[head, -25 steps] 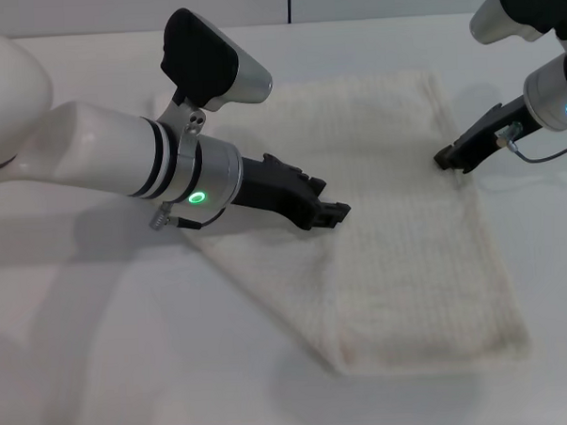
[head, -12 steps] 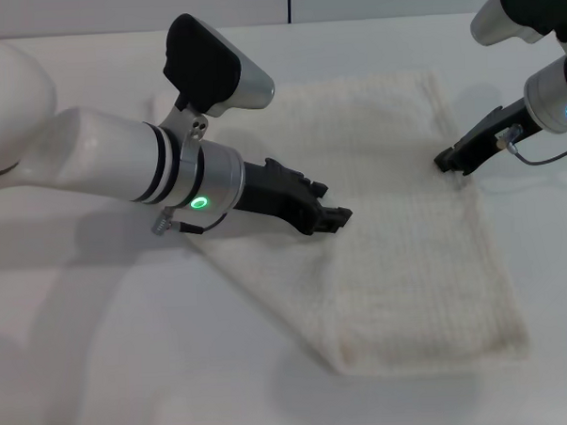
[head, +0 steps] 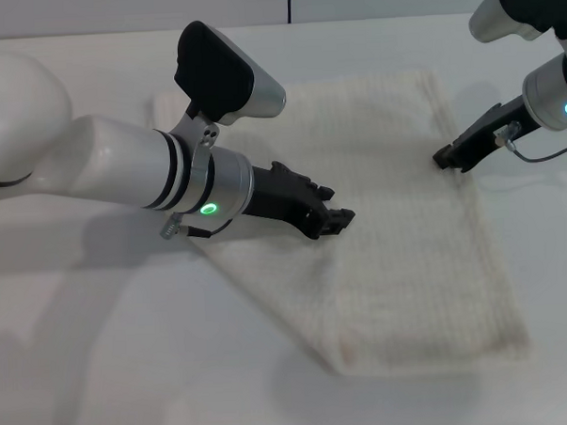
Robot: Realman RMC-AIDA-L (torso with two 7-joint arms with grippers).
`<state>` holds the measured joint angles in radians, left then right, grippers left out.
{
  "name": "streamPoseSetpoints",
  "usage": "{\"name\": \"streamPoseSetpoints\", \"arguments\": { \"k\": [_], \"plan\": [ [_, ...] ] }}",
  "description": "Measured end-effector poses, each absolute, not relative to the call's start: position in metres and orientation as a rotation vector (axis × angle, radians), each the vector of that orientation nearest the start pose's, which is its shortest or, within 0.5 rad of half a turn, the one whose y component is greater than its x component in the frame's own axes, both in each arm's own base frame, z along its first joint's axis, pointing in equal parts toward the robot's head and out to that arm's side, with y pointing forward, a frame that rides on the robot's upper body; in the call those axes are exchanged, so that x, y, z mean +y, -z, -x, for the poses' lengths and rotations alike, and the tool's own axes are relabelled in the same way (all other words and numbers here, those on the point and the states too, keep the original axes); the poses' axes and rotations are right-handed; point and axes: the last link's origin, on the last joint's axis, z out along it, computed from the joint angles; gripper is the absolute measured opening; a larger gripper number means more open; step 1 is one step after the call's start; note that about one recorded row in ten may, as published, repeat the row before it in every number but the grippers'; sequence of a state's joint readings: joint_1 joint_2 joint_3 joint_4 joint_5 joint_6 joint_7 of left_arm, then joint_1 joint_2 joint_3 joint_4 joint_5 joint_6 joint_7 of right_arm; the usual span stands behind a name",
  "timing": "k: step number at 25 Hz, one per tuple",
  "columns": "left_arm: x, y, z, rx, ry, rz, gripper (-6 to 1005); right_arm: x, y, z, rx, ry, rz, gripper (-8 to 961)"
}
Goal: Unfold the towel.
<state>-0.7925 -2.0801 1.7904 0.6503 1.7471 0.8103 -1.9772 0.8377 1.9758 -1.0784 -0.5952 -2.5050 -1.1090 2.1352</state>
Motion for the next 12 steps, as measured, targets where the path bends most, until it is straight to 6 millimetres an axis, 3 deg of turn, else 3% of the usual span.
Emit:
{"name": "streamPoseSetpoints", "arguments": {
  "k": [12],
  "plan": [
    [0.3733,0.1319,0.1659,-0.597,0.044,2.832,338,0.4233,0.0055,-0.2515,0.917,0.321,2.544,-1]
  ]
}}
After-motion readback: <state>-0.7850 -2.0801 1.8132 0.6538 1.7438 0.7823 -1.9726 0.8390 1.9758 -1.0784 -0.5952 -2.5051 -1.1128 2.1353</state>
